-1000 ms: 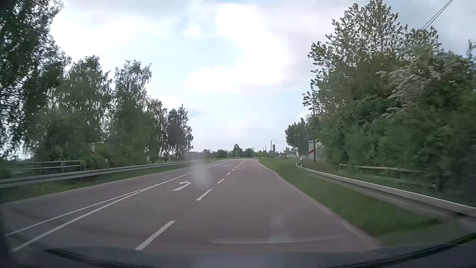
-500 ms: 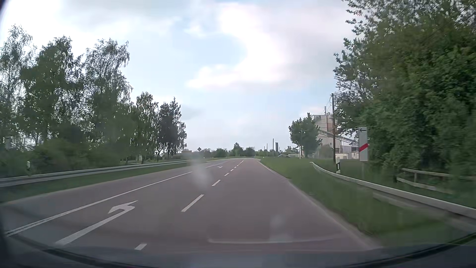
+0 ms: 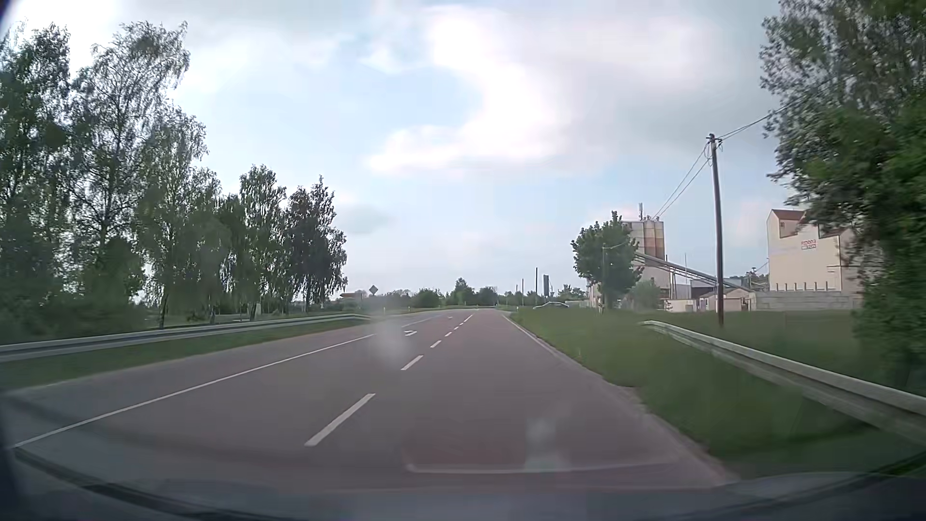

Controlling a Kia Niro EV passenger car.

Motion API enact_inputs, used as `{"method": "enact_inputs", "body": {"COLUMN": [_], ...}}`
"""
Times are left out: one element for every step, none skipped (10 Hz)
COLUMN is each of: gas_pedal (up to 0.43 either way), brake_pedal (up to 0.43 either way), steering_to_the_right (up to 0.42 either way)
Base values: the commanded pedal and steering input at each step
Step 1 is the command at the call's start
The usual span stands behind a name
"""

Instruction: Follow the waypoints while adhering to traffic rules and regulations

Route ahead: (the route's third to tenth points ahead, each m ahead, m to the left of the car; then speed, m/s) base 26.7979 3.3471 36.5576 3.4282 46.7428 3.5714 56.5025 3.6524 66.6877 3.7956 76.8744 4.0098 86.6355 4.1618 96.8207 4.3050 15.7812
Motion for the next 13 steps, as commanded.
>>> {"method": "enact_inputs", "body": {"gas_pedal": [0.157,0.157,0.157,0.169,0.169,0.169,0.169,0.169,0.169,0.169,0.169,0.169,0.169], "brake_pedal": [0.000,0.000,0.000,0.000,0.000,0.000,0.000,0.000,0.000,0.000,0.000,0.000,0.000], "steering_to_the_right": [-0.002,-0.002,-0.002,-0.002,-0.002,-0.002,-0.002,-0.002,-0.002,-0.002,-0.002,-0.002,-0.002]}}
